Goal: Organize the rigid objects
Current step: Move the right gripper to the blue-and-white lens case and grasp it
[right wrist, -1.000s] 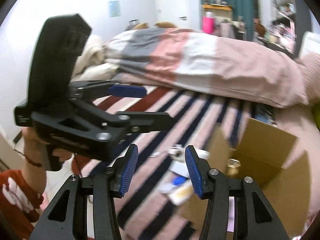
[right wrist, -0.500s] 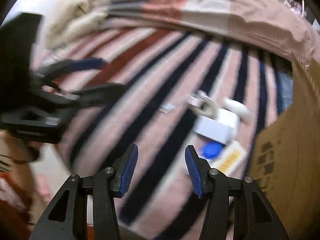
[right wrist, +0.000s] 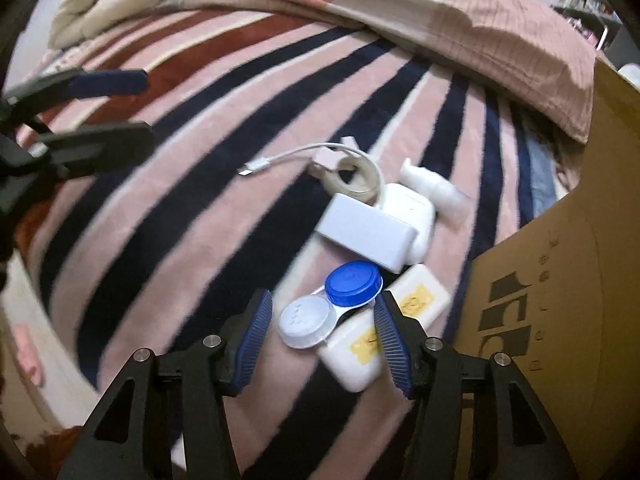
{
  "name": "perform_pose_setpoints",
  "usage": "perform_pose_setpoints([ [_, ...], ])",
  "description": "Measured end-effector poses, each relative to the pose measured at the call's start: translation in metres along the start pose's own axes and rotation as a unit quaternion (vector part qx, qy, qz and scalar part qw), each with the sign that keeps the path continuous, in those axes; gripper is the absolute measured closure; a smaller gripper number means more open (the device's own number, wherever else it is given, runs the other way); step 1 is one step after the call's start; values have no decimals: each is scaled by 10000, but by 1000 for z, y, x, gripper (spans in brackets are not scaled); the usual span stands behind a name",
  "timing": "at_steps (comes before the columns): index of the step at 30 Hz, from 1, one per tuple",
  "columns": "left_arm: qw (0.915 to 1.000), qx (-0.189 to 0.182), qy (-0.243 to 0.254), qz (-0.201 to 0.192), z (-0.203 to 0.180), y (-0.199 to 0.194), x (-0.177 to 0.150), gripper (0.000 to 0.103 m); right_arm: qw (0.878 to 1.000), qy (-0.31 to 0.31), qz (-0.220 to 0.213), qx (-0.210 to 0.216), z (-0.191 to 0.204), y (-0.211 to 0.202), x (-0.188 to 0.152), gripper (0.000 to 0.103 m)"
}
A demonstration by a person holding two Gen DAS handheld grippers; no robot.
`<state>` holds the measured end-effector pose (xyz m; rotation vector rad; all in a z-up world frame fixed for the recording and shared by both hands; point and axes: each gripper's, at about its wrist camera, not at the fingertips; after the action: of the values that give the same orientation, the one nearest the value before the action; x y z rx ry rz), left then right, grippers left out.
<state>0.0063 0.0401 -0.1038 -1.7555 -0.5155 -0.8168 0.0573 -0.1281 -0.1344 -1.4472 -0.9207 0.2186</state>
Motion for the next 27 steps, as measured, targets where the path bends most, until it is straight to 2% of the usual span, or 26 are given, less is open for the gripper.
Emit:
perform_pose_setpoints([
  [3, 10000, 12, -13, -4, -1, -2, 1, 19, 10000, 17, 4, 98, 2, 1, 2, 56],
  [5, 10000, 24, 0, -9, -1, -4, 2, 19, 9999, -48, -12, 120, 4, 1, 3, 65],
  [8, 10000, 55, -7, -22, 0, -7, 2, 19, 9977, -11, -64, 682, 6, 3, 5, 66],
  [13, 9999, 138, -22, 24, 1, -8, 2, 19, 9979, -92, 53, 634, 11, 13, 9, 65],
  [16, 9999, 147, 6, 57, 1, -7, 1, 19, 9968, -62, 237, 765, 12, 19, 8, 65],
  [20, 9999, 128, -13, 110, 1, -6, -2, 19, 9973, -178, 170, 696, 16, 15, 3, 65],
  [25, 9998, 143, -35, 114, 0, -8, -2, 19, 9991, -269, 60, 336, 24, 7, -2, 65],
  [27, 9998, 161, -47, 107, 0, -10, -2, 19, 9984, -267, 87, 494, 23, 7, -3, 65],
])
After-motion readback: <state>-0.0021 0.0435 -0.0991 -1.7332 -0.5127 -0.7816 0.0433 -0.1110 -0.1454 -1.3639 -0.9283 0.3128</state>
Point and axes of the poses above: each gripper's, at about its wrist camera, not at the fingertips, and y roughly the way its jaws point, z to its left, x to its top, and after that the axes turned 1 degree about -z, right-handed
